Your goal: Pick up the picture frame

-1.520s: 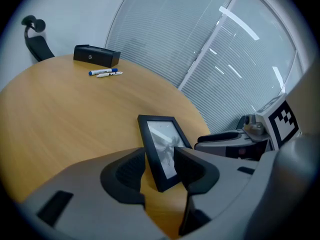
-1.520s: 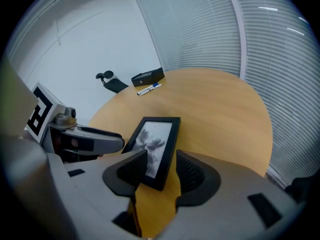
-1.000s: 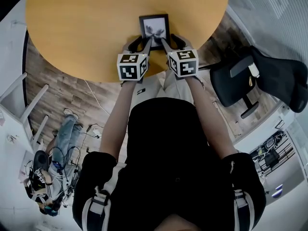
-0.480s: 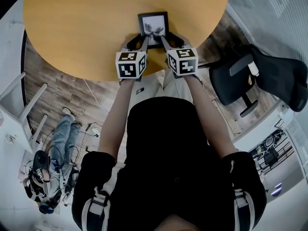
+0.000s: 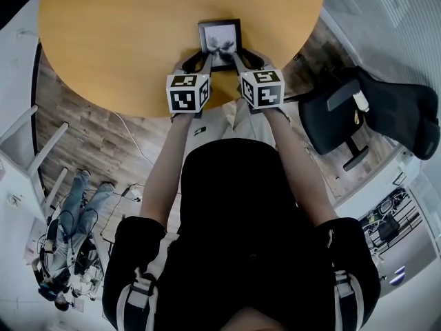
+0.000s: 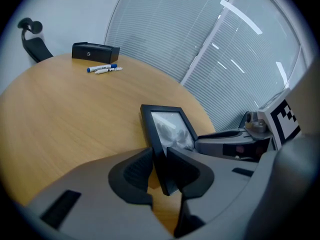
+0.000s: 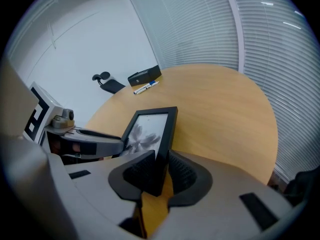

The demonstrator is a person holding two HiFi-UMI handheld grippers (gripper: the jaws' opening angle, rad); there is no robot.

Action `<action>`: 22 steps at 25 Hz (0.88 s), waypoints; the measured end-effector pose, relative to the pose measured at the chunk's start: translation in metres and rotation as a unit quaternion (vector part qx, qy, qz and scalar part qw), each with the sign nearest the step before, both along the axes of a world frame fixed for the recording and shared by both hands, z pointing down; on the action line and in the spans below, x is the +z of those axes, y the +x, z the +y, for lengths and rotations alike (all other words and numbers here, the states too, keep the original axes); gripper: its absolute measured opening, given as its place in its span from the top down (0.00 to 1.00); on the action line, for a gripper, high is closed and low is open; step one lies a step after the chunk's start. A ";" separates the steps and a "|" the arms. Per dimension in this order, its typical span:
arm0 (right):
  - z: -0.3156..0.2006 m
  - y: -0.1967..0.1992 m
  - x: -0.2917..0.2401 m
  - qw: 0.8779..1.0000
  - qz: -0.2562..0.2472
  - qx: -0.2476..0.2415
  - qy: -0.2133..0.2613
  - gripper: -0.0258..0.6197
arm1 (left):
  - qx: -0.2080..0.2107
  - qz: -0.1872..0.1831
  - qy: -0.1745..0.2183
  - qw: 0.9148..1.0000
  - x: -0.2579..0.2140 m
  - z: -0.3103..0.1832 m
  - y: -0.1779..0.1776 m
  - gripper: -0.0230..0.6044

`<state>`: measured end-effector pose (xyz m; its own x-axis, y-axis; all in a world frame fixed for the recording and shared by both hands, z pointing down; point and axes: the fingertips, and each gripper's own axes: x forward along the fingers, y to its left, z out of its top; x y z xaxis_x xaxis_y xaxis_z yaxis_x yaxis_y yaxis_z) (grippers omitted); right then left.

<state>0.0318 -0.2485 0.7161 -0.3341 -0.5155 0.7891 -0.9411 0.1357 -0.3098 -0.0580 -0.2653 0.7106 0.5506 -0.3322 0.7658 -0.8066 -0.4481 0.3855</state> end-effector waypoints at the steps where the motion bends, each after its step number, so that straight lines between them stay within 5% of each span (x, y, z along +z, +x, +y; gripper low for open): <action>1: -0.001 0.000 -0.005 1.000 0.001 0.003 0.003 0.81 | 0.001 0.001 0.004 1.000 -0.005 0.000 0.000 0.80; 22: -0.073 -0.005 -0.148 0.989 -0.003 0.007 0.151 0.81 | -0.018 0.028 0.151 0.988 -0.148 -0.068 -0.006 0.81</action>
